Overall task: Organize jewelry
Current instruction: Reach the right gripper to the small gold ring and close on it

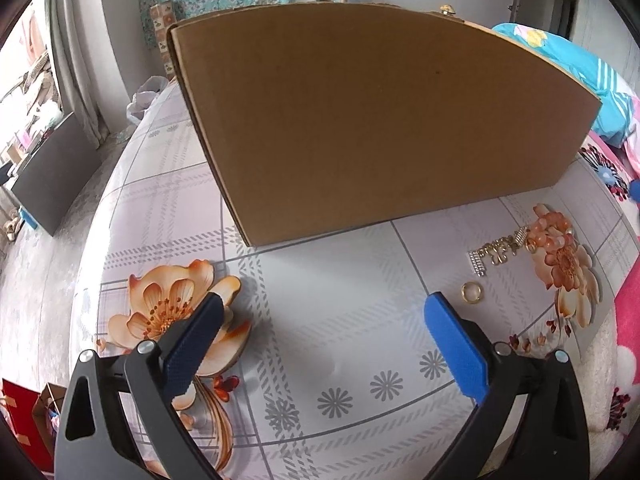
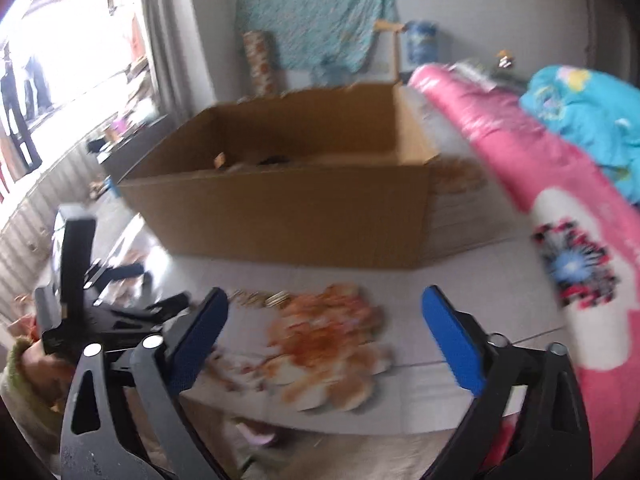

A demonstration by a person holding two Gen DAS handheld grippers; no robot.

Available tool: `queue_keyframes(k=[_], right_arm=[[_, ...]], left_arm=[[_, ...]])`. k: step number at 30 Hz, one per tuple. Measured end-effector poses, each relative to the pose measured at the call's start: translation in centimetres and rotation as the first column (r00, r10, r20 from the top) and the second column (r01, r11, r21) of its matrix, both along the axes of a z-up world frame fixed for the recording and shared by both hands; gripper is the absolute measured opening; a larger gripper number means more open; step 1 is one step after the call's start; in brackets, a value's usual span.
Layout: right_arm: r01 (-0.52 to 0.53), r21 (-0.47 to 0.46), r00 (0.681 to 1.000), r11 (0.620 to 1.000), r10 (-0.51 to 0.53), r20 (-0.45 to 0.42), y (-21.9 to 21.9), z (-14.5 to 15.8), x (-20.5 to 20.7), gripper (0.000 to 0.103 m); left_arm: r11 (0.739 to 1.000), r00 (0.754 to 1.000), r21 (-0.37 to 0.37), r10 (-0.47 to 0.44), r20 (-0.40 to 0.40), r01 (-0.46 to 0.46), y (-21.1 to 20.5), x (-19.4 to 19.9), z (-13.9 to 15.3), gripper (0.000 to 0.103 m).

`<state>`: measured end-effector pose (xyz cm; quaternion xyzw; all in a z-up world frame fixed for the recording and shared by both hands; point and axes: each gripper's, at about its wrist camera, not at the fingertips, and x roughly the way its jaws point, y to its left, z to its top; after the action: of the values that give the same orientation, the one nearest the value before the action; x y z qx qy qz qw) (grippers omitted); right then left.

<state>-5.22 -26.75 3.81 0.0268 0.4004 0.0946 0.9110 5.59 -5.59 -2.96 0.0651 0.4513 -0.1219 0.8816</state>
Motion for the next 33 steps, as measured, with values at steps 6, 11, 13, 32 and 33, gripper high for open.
queue_keyframes(k=[6,11,13,32,33], right_arm=[[-0.075,0.07,0.991,0.995,0.082,-0.104,2.0,-2.0,0.9,0.049],[-0.133,0.096,0.978,0.986,0.147,-0.151,2.9,-3.4,1.6,0.028],[-0.151,0.098,0.974,0.984,0.165,-0.157,3.4,-3.5,1.7,0.024],[-0.167,0.042,0.971,0.985,0.172,-0.165,3.1,-3.4,2.5,0.01],[-0.163,0.049,0.972,0.985,0.169,-0.166,3.1,-3.3,2.6,0.01]], left_arm=[[1.0,1.0,-0.008,-0.016,-0.017,0.016,0.7,0.0,0.5,0.098],[0.987,0.992,-0.102,-0.119,0.05,0.124,-0.1,-1.7,2.2,0.083],[0.979,0.984,-0.109,-0.165,0.069,0.171,-1.0,-2.1,2.6,0.073],[0.926,0.926,-0.001,-0.376,0.029,0.377,-6.0,-1.5,0.9,0.019],[0.925,0.925,0.003,-0.38,0.03,0.38,-5.9,-1.5,0.8,0.017]])
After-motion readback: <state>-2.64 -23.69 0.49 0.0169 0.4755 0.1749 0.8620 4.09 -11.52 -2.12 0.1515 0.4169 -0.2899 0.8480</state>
